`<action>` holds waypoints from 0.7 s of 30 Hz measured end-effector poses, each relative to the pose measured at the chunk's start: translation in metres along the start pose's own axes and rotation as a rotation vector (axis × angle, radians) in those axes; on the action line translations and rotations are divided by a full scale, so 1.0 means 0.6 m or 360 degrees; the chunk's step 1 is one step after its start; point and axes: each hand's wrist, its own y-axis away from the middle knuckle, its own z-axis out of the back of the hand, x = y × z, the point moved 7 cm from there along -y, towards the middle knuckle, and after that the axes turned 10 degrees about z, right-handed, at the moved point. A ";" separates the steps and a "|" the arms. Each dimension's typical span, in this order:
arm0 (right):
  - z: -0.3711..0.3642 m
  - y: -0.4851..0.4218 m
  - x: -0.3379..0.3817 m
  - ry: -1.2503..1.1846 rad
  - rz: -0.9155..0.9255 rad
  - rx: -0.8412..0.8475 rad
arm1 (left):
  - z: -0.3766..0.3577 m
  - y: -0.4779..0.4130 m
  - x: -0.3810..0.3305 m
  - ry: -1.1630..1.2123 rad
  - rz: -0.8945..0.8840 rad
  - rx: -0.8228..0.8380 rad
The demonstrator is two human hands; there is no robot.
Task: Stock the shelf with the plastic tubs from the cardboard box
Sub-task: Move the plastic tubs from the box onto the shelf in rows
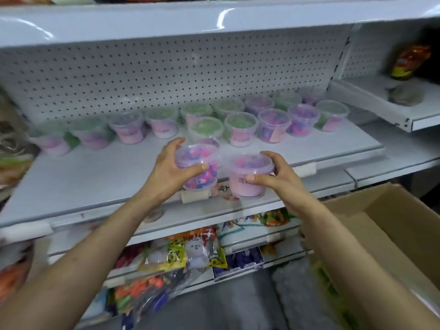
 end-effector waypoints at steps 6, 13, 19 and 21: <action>-0.091 -0.052 0.006 -0.0100 0.0050 0.0127 | 0.081 0.008 0.066 0.0019 0.0174 -0.0192; -0.151 -0.126 0.002 -0.0212 0.0091 0.0261 | 0.126 0.001 0.103 0.0049 0.0291 -0.0393; -0.193 -0.162 -0.020 -0.0233 0.0155 0.0341 | 0.144 -0.006 0.135 0.0052 0.0360 -0.0497; -0.206 -0.173 -0.027 -0.0228 0.0151 0.0361 | 0.150 -0.013 0.141 0.0057 0.0370 -0.0510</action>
